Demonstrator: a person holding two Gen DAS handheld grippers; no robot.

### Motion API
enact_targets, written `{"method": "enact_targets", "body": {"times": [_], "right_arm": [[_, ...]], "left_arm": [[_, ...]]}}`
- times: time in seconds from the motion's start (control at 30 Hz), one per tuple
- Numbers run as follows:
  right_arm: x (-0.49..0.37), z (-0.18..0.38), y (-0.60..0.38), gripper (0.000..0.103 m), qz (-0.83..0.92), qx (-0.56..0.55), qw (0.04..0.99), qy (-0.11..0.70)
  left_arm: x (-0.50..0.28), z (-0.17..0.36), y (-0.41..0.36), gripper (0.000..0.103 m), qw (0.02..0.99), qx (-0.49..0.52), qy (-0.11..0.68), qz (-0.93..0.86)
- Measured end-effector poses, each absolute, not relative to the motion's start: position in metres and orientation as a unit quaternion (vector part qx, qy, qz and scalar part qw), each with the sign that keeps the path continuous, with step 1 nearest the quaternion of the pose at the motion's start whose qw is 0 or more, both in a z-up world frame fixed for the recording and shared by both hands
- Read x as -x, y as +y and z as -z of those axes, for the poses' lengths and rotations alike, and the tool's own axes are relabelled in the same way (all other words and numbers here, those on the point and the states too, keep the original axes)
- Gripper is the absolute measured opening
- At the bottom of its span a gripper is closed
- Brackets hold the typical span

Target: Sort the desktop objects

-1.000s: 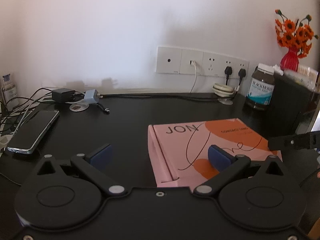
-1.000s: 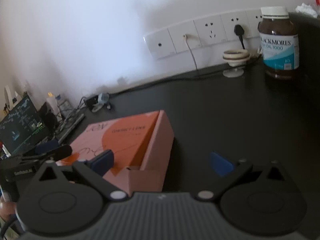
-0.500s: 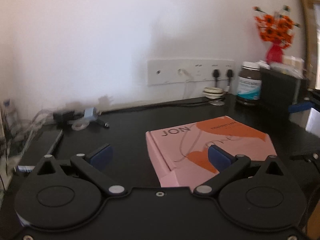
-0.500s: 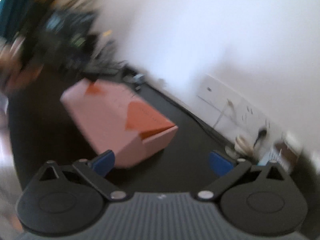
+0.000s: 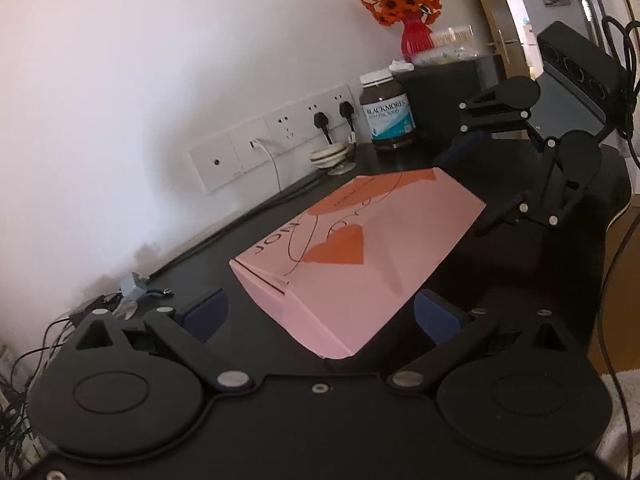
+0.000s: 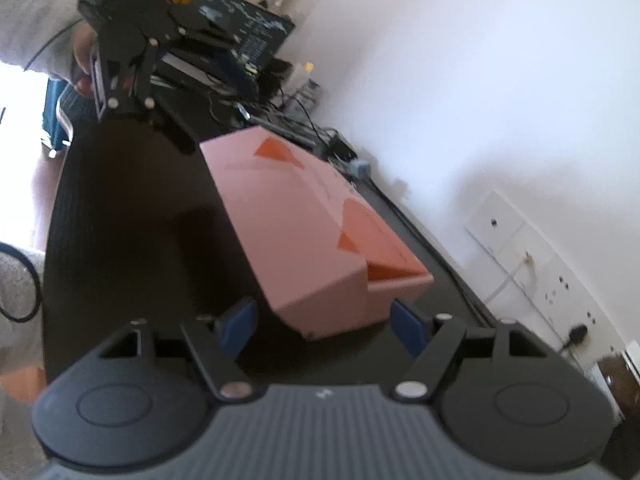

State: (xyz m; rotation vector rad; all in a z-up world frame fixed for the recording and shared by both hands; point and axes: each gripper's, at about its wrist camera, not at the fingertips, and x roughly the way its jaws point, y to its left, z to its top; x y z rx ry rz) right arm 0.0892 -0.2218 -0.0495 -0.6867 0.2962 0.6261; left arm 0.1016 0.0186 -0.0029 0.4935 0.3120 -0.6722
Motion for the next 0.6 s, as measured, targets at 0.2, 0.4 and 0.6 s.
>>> {"method": "enact_targets", "body": {"times": [0.2, 0.4, 0.6], "right_arm": [[-0.094, 0.048, -0.22, 0.055, -0.325, 0.332, 0.874, 0.141], [-0.094, 0.04, -0.225, 0.053, -0.338, 0.298, 0.88, 0.148], [-0.097, 0.033, -0.229, 0.053, -0.349, 0.273, 0.882, 0.158]], "left_arm": [[-0.112, 0.007, 0.025, 0.098, 0.894, -0.232, 0.163, 0.346], [-0.11, 0.015, 0.023, 0.097, 0.88, -0.26, 0.16, 0.364], [-0.116, 0.016, 0.027, 0.093, 0.88, -0.25, 0.148, 0.375]]}}
